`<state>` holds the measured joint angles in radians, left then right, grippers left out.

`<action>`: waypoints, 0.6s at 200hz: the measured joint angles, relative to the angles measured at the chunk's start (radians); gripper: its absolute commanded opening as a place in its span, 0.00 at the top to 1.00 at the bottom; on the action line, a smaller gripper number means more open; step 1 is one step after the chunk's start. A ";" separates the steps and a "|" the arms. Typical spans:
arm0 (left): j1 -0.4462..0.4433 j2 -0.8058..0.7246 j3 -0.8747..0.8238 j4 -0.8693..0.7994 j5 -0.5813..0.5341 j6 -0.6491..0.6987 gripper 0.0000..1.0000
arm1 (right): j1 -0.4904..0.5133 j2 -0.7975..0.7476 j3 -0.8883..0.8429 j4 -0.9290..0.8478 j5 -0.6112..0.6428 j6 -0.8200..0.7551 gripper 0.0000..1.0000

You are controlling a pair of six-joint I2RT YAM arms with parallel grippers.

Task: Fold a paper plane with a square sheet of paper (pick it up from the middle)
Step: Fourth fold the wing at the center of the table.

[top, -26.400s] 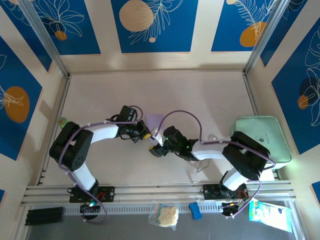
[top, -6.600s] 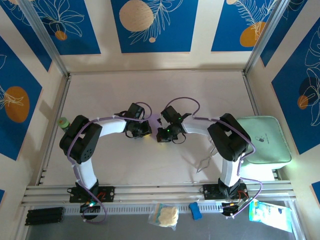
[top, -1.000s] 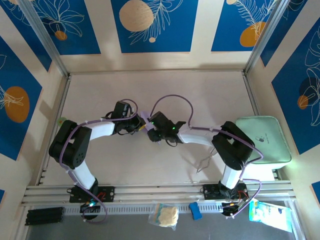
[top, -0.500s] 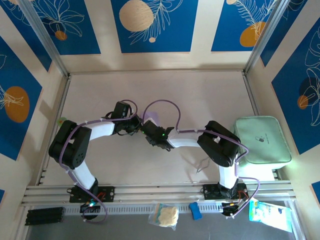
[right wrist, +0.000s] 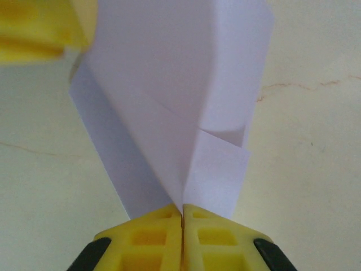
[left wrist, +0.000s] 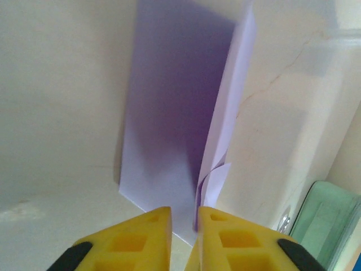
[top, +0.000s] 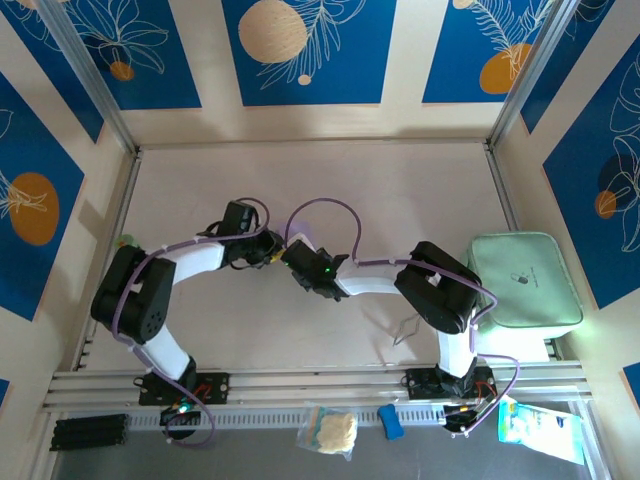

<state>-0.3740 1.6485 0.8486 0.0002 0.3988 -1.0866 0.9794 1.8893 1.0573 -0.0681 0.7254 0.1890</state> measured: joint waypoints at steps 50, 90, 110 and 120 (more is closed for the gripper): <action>0.056 -0.147 -0.055 -0.017 -0.049 0.015 0.75 | -0.026 -0.048 -0.058 0.046 -0.110 -0.023 0.95; 0.047 -0.156 -0.159 0.023 -0.026 0.003 0.78 | -0.048 -0.068 -0.061 0.077 -0.215 -0.026 0.96; 0.027 -0.135 -0.186 0.065 -0.002 -0.016 0.78 | -0.057 -0.074 -0.074 0.092 -0.269 -0.026 0.96; 0.016 -0.120 -0.188 0.092 0.009 -0.024 0.79 | -0.062 -0.079 -0.084 0.099 -0.294 -0.026 0.96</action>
<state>-0.3580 1.5288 0.6609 0.0921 0.4080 -1.1103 0.9173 1.8107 0.9730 0.0311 0.4316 0.1635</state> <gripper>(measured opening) 0.219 0.048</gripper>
